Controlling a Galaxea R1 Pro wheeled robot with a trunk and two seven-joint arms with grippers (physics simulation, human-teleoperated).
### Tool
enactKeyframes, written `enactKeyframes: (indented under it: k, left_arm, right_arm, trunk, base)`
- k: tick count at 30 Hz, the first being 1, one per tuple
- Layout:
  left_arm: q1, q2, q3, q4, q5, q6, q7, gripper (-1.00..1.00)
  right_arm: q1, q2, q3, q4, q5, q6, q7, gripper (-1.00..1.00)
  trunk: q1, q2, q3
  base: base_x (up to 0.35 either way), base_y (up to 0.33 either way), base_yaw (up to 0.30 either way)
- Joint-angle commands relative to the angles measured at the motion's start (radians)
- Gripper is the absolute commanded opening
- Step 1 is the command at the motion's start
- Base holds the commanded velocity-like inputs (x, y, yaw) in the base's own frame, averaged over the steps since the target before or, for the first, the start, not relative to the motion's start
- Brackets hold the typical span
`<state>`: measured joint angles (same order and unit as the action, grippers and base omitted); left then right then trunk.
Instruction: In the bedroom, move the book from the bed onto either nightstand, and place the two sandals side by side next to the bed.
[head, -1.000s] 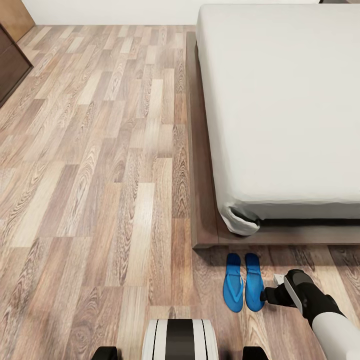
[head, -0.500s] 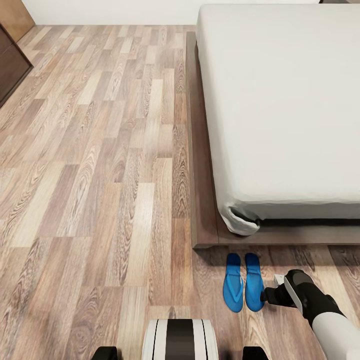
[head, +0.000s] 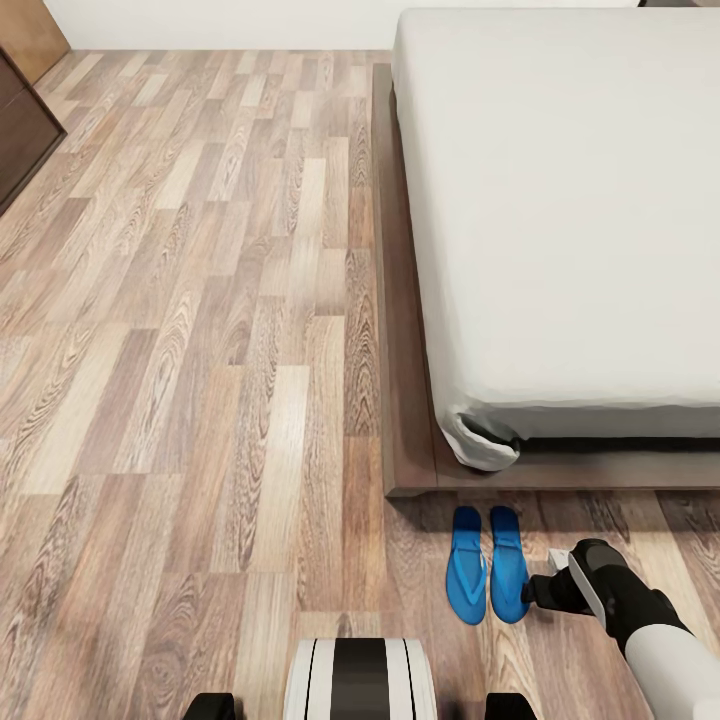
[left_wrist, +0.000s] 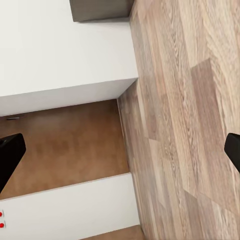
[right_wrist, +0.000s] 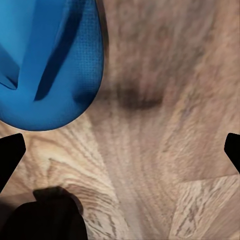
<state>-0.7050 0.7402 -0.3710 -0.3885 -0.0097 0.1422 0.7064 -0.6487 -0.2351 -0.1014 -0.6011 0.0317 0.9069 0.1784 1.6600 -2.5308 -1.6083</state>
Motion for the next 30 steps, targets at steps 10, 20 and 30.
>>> enactKeyframes:
  k: [10,20,30]
  left_arm:
    - [-0.001,0.001,-0.008,-0.002,0.000,0.009,0.005,1.00]
    - [-0.001,0.001,-0.008,-0.002,-0.001,-0.017,0.004,1.00]
    - [-0.001,0.001,-0.008,-0.001,-0.003,-0.031,0.003,1.00]
  right_arm:
    - [0.000,0.000,-0.002,0.000,0.004,0.004,0.005,1.00]
    - [0.000,0.000,-0.003,0.015,0.004,0.004,0.004,1.00]
    - [0.000,0.000,-0.002,0.019,0.004,0.004,0.004,1.00]
  trunk:
    - [0.000,0.000,-0.001]
    - [0.000,0.000,-0.001]
    - [-0.004,0.002,0.030]
  base:
    - [0.000,0.000,0.000]
    - [0.000,0.000,0.000]
    - [0.000,0.000,0.000]
